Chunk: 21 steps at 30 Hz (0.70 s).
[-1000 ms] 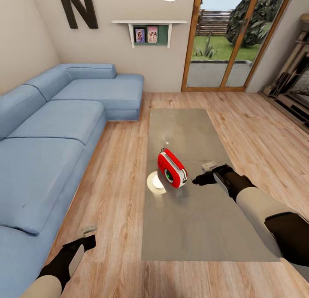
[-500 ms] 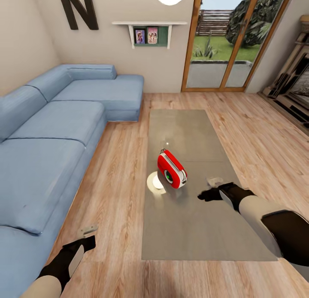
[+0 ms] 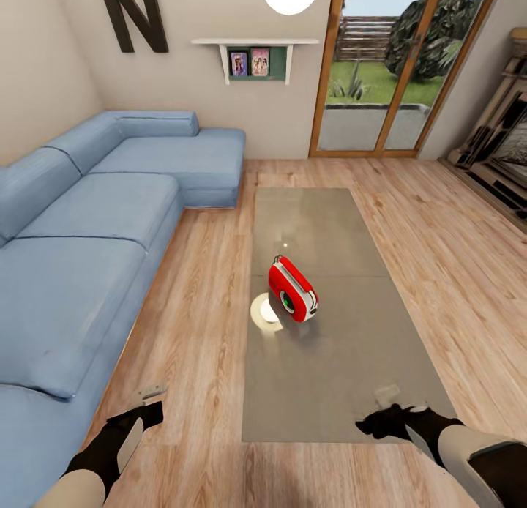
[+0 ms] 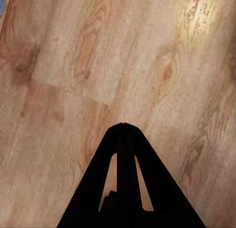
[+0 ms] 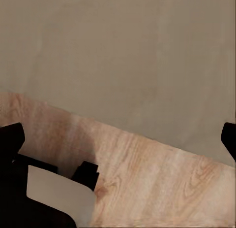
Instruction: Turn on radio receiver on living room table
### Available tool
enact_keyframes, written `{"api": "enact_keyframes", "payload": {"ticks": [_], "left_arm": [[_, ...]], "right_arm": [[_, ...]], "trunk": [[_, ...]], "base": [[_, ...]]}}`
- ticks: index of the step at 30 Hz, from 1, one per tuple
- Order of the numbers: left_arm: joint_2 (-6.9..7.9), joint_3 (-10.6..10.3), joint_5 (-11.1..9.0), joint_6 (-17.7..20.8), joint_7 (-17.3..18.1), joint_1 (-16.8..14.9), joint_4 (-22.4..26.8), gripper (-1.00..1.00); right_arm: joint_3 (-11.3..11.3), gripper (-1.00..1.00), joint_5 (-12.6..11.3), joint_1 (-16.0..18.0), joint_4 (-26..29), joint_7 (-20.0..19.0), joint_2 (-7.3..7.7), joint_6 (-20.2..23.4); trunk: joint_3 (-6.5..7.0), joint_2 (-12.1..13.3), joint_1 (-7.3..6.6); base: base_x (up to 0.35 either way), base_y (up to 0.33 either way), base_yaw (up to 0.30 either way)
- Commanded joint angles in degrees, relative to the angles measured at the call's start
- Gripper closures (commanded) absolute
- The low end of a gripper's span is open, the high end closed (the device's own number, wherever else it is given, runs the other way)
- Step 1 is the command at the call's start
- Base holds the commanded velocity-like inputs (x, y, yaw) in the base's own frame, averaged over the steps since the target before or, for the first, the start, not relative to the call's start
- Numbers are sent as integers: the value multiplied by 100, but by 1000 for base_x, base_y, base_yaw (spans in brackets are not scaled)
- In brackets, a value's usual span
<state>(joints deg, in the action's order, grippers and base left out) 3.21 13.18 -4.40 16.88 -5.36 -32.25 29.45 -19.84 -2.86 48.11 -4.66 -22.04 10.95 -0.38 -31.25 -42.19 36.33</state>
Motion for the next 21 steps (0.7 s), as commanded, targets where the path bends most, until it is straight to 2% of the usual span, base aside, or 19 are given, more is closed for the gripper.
{"api": "enact_keyframes", "payload": {"ticks": [1, 5, 13, 15, 16, 17, 18, 19, 20, 21], "left_arm": [[1, 0, 0, -1, 0, 0, -1, 100], [4, 0, 0, -1, 0, 0, -1, 100], [4, 0, 2, -1, 0, 0, -11, 100], [22, 0, 10, -3, -3, 0, -209, 100], [63, 0, 13, -10, -5, 0, -356, 100], [188, 0, 8, -67, -5, 0, -650, 100], [378, -11, 4, -235, -3, 0, -1081, 100], [496, -30, 3, -387, -2, 0, -1427, 100], [644, -79, 4, -667, -1, 0, -2040, 100], [726, -126, 4, -887, 1, 0, -2491, 100]], "right_arm": [[7, -100, -4, -102, 1, -1, 14, -25], [9, -100, 1, -458, 2, -2, 58, -72], [8, -100, 5, -1140, 1, 26, 261, -291], [10, -100, 5, -1280, 1, 77, 291, -300], [12, -100, 5, -1327, 1, 101, 308, -299], [11, -100, 5, -1403, 1, 174, 334, -298], [9, -100, 2, -1490, 1, 347, 352, -294], [8, -100, 0, -1549, 1, 509, 356, -291], [9, -100, -5, -1642, 1, 774, 358, -289], [10, -100, -8, -1706, 1, 935, 350, -289]], "trunk": [[19, 42, -22], [91, 202, -110], [234, 523, -286], [270, 603, -330], [288, 643, -352], [306, 683, -374], [324, 724, -396], [342, 764, -418], [360, 804, -440], [378, 844, -462]], "base": [[0, 0, 0], [0, 0, 0], [0, 0, 0], [0, 0, 0], [0, 0, 0], [0, 0, 0], [0, 0, 0], [0, 0, 0], [0, 0, 0], [0, 0, 0]]}}
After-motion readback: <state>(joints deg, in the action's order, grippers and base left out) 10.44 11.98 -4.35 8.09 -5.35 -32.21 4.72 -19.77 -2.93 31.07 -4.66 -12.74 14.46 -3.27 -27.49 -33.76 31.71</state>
